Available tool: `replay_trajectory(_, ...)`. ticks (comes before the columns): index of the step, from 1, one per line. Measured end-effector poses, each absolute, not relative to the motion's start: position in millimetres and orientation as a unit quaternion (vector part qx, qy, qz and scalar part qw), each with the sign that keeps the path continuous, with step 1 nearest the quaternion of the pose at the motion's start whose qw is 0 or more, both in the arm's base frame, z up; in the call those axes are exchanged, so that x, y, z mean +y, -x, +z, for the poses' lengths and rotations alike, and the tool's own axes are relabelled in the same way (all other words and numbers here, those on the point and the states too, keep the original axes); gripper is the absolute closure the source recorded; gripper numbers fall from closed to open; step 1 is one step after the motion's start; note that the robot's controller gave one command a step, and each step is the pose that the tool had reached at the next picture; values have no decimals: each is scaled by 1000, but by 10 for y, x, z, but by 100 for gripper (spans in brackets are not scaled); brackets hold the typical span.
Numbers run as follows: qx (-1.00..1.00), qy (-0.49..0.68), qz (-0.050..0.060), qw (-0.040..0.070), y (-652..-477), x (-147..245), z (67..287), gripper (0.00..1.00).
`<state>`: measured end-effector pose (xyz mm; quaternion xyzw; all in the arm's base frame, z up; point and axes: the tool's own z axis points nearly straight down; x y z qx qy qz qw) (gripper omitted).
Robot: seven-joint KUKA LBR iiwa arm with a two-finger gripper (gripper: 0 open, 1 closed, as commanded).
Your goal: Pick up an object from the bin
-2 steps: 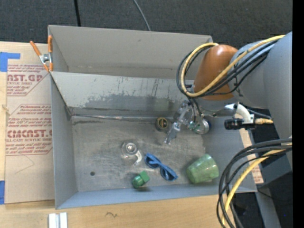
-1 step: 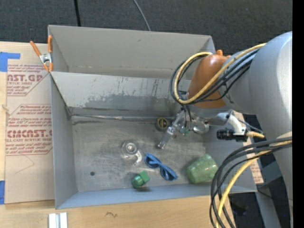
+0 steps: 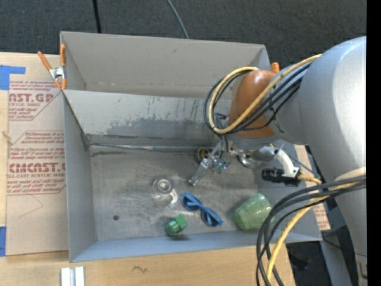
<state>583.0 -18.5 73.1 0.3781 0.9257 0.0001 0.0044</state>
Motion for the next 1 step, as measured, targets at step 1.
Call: replay_trajectory(1,926,-377,2,1,-5825,-156,741,100)
